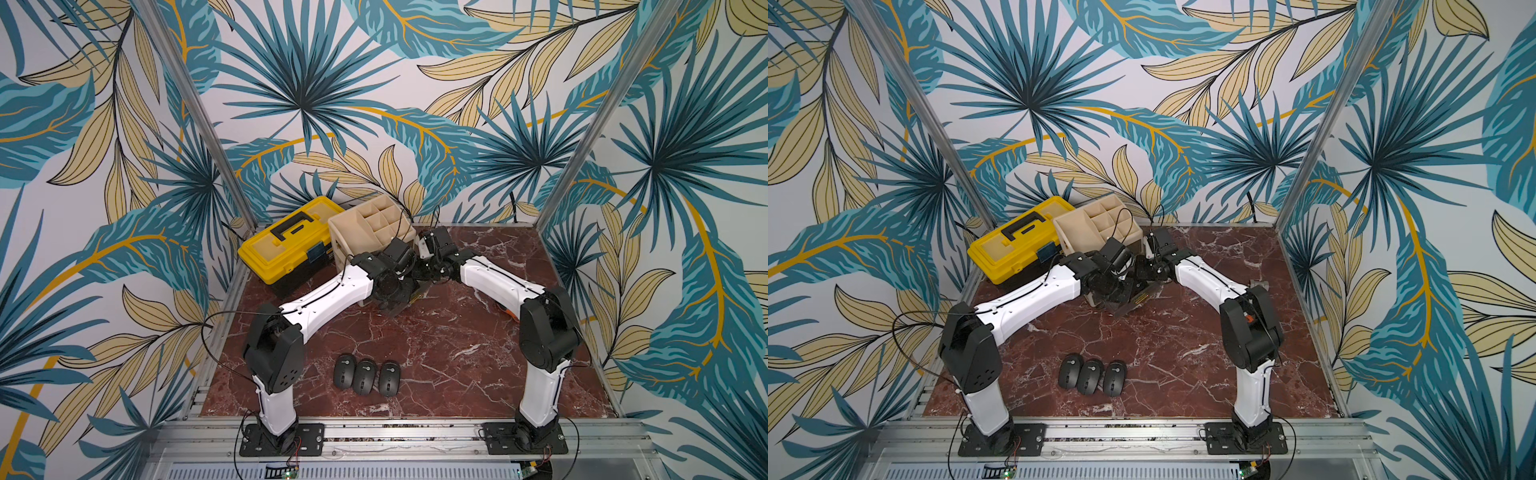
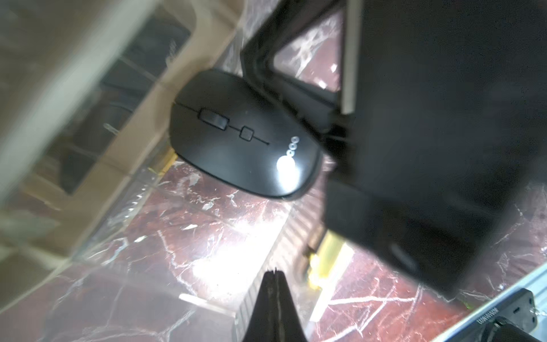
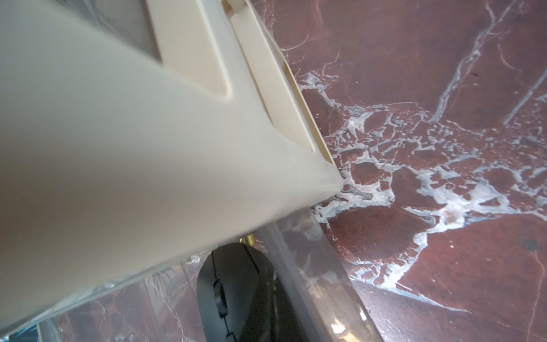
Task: Take the mice out of the drawer
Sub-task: Move the storage box to the center of the board, then adjust the mouse in the drawer.
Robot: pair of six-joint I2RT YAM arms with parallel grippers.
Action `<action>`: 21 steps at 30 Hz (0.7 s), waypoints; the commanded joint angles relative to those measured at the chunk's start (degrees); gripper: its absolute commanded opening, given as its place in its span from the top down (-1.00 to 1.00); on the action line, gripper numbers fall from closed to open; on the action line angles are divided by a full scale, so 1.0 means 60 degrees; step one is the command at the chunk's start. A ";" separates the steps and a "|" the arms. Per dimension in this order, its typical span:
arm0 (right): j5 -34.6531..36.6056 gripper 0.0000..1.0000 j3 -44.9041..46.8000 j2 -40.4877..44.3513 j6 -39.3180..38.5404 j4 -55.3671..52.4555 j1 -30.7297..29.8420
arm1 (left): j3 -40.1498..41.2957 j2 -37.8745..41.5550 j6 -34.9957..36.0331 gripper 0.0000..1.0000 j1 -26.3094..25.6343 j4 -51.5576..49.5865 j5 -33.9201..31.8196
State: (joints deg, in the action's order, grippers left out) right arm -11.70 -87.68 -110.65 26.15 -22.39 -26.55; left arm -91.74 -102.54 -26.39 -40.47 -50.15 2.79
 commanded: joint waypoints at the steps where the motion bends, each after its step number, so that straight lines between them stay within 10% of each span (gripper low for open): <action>1: -0.0244 1.00 0.0209 0.0569 -0.0660 -0.0142 0.0111 | 0.0137 0.0706 0.0165 1.00 -0.0008 -0.0240 -0.0091; 21: -0.0377 0.51 0.1027 0.1912 -0.1514 -0.0450 0.0173 | -0.0189 0.2297 0.0755 1.00 0.0702 -0.0526 -0.0480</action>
State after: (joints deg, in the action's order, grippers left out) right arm -11.92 -82.24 -98.80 17.63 -24.32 -25.58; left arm -92.07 -88.79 -23.20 -36.29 -53.91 -1.69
